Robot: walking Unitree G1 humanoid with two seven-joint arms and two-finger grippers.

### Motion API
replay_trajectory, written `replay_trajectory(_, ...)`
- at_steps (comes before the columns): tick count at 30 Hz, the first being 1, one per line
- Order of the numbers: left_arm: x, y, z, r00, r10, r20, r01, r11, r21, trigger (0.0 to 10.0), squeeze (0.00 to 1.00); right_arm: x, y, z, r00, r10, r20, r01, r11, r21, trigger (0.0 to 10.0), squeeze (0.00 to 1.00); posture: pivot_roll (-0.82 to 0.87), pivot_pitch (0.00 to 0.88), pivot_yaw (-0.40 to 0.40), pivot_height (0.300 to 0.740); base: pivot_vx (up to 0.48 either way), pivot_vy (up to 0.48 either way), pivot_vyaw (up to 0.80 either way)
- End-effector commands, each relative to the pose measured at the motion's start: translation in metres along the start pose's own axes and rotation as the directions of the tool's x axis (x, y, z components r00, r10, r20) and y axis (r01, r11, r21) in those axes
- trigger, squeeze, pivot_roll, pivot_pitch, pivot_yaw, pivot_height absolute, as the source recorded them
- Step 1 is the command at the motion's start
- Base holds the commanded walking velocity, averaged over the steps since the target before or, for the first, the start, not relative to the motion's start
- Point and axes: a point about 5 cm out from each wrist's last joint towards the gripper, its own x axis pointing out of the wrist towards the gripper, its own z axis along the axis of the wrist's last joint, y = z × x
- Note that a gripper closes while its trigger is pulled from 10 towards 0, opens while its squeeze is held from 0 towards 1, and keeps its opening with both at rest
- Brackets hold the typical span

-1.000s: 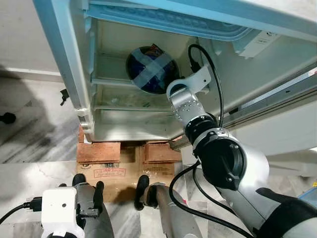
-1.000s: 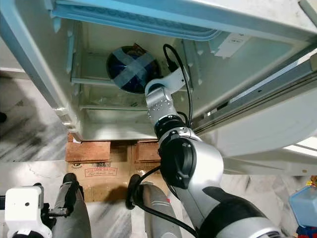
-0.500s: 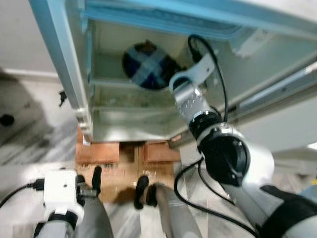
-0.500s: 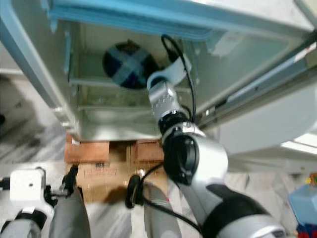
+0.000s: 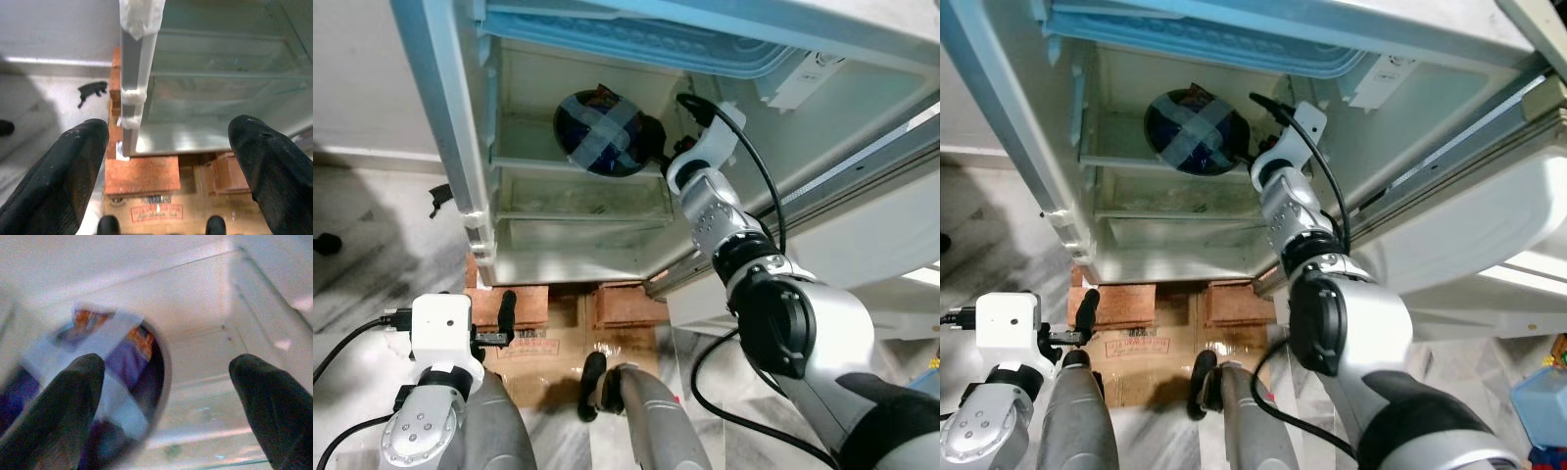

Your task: Restocking fridge

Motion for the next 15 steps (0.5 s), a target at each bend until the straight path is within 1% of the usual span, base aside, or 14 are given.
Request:
replay_trajectory(1,0.000,-0.002,-0.007,1.000,-0.002,-0.024,0.002,1.000,-0.001,10.0,0.00,-0.008,-0.019,-0.008,0.998,0.038,-0.044,-0.042,0.994,-0.101,10.0,1.00,0.33,0.197,-0.270,0.740,0.000,0.000,0.00)
replay_trajectory(2,0.001,-0.001,-0.008,1.000,0.000,-0.023,0.000,1.000,-0.002,10.0,0.00,-0.011,-0.023,-0.011,0.996,0.066,-0.065,-0.075,0.985,-0.155,10.0,1.00,0.32,0.189,-0.270,0.740,0.000,0.000,0.00)
replay_trajectory(3,0.001,-0.001,-0.008,1.000,0.000,-0.022,0.000,1.000,-0.003,10.0,0.00,-0.012,-0.025,-0.013,0.993,0.082,-0.080,-0.096,0.977,-0.190,10.0,1.00,0.32,0.186,-0.271,0.740,0.000,0.000,0.00)
replay_trajectory(4,0.002,-0.001,-0.010,1.000,-0.001,-0.021,0.001,1.000,-0.002,10.0,0.00,-0.017,-0.031,-0.017,0.986,0.123,-0.116,-0.149,0.957,-0.250,10.0,1.00,0.31,0.172,-0.271,0.740,0.000,0.000,0.00)
replay_trajectory(5,0.002,-0.001,-0.010,1.000,-0.001,-0.021,0.001,1.000,-0.002,10.0,0.00,-0.017,-0.031,-0.017,0.986,0.123,-0.116,-0.149,0.957,-0.250,10.0,1.00,0.31,0.172,-0.271,0.740,0.000,0.000,0.00)
replay_trajectory(6,0.003,-0.002,-0.012,1.000,-0.003,-0.020,0.003,1.000,-0.002,10.0,0.00,-0.020,-0.032,-0.022,0.970,0.180,-0.165,-0.220,0.936,-0.274,10.0,1.00,0.31,0.162,-0.270,0.740,0.000,0.000,0.00)
replay_trajectory(7,0.003,-0.002,-0.012,1.000,-0.004,-0.019,0.003,1.000,-0.002,10.0,0.00,-0.020,-0.032,-0.024,0.962,0.200,-0.185,-0.247,0.927,-0.281,10.0,0.81,0.31,0.162,-0.270,0.740,0.000,0.000,0.00)
replay_trajectory(8,0.003,-0.003,-0.013,1.000,-0.005,-0.018,0.005,1.000,-0.002,10.0,0.00,-0.023,-0.032,-0.029,0.944,0.236,-0.232,-0.299,0.908,-0.292,10.0,0.72,0.30,0.147,-0.271,0.740,0.000,0.000,0.00)
replay_trajectory(9,0.004,-0.004,-0.013,1.000,-0.009,-0.012,0.008,1.000,-0.017,10.0,0.00,-0.027,-0.031,-0.039,0.906,0.292,-0.308,-0.383,0.875,-0.297,10.0,0.28,0.30,0.138,-0.272,0.740,0.000,0.000,0.00)
replay_trajectory(10,0.005,-0.004,-0.013,1.000,-0.011,-0.009,0.011,1.000,-0.028,10.0,0.00,-0.029,-0.030,-0.043,0.883,0.320,-0.343,-0.425,0.855,-0.298,10.0,0.28,0.30,0.138,-0.272,0.740,0.000,0.000,0.00)
replay_trajectory(11,0.006,-0.005,-0.012,1.000,-0.015,-0.005,0.015,1.000,-0.025,10.0,0.00,-0.032,-0.028,-0.050,0.853,0.344,-0.393,-0.477,0.820,-0.316,10.0,0.00,0.30,0.134,-0.273,0.740,0.000,0.000,0.00)
replay_trajectory(13,0.008,-0.006,-0.012,1.000,-0.018,0.001,0.018,1.000,-0.015,10.0,0.00,-0.036,-0.026,-0.059,0.810,0.369,-0.456,-0.542,0.767,-0.343,10.0,0.00,0.30,0.132,-0.275,0.740,0.000,0.000,0.00)
replay_trajectory(15,0.010,-0.006,-0.012,1.000,-0.017,0.006,0.017,1.000,-0.011,10.0,0.00,-0.037,-0.021,-0.065,0.784,0.382,-0.489,-0.580,0.732,-0.358,10.0,0.00,0.30,0.133,-0.278,0.740,0.000,0.000,0.00)
